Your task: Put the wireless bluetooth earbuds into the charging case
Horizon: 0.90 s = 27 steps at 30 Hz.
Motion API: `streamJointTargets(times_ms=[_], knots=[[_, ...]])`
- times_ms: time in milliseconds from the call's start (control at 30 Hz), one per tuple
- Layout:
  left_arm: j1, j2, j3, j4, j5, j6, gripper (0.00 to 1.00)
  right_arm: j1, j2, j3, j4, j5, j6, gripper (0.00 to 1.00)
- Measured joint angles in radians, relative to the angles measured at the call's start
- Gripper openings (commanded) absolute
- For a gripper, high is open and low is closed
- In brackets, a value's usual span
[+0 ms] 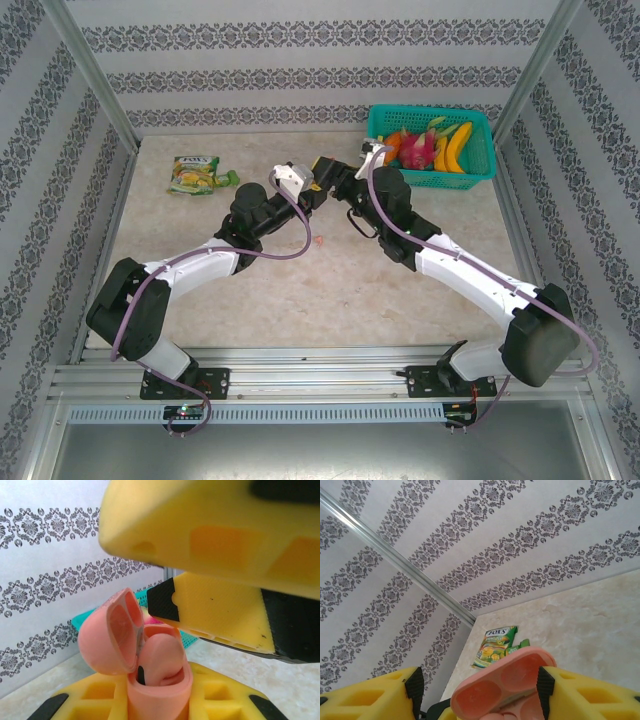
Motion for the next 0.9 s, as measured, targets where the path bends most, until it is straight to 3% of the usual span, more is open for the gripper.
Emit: streamJointTargets(times_ms=[200, 433, 700, 900], knots=[[-0.010, -0.008, -0.006, 0.031, 0.009, 0.000, 0.00, -0.032, -0.050, -0.016, -0.031, -0.004, 0.018, 0.64], [-0.011, -0.071, -0.092, 0.082, 0.058, 0.005, 0.00, -0.089, -0.224, -0.092, -0.116, -0.006, 0.040, 0.65], [-0.010, -0.208, -0.218, 0.083, 0.108, 0.016, 0.00, -0.175, -0.429, -0.186, -0.313, 0.005, 0.057, 0.65], [-0.005, -0.292, -0.288, 0.084, 0.091, 0.015, 0.00, -0.186, -0.421, -0.209, -0.486, 0.002, 0.059, 0.65]])
